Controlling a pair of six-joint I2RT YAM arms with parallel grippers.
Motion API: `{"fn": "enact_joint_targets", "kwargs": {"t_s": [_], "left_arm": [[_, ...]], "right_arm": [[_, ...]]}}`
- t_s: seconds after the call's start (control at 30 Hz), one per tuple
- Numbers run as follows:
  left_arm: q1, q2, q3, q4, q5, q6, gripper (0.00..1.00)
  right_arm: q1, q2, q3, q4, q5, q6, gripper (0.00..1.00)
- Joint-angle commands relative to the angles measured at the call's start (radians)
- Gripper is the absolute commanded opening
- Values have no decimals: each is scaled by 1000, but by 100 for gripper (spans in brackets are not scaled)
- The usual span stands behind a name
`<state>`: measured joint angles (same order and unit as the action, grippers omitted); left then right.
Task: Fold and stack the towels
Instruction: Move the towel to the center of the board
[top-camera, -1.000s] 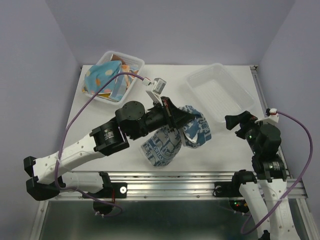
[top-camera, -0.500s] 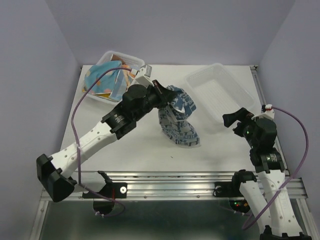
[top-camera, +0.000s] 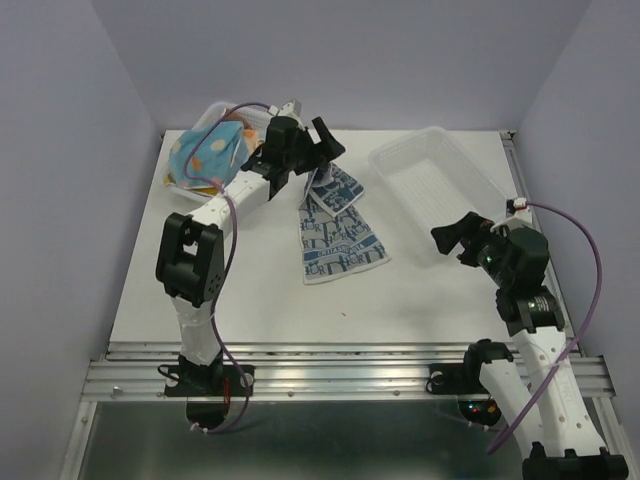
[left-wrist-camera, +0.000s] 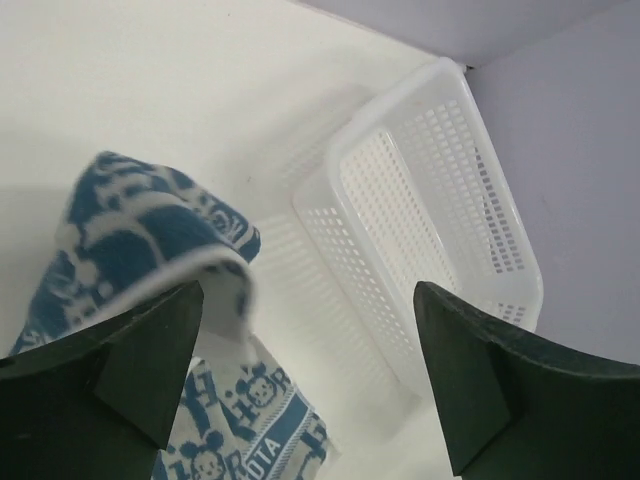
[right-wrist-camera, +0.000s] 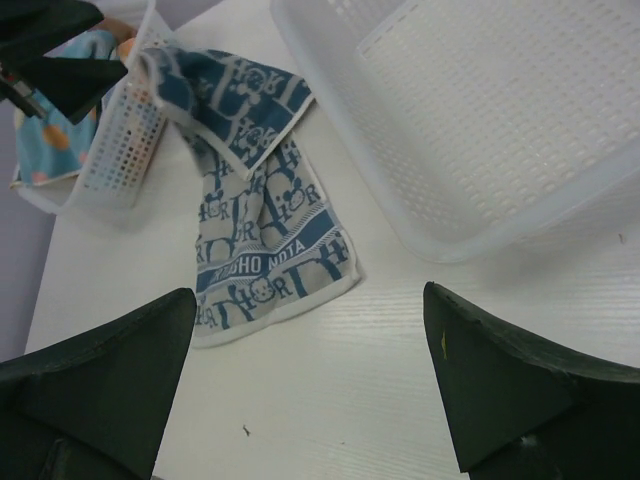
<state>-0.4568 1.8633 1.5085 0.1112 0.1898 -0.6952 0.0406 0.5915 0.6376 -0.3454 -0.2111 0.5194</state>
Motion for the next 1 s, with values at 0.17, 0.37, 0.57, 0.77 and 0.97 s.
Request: {"fn": "enact_joint_targets", "kwargs": {"t_s": [0.17,0.37,0.57,0.77,0.97], "left_arm": [[-2,-85,46,18,148,123,99],[-80,-456,-339,30,-102,131,99],[-123,-714,-671,-33,-251,31,99],[-135,-773,-817,-110,-303,-38,99],[-140,-791,-857,-110,-323,-53,99]], "right_arm": [[48,59,-21,92,-125,-45,100],[365,227,43,85,192,-24,100],[628,551,181,34,597,54,100],[686,721,267,-33,780,165,100],[686,800,280,-29,840,215,89]]}}
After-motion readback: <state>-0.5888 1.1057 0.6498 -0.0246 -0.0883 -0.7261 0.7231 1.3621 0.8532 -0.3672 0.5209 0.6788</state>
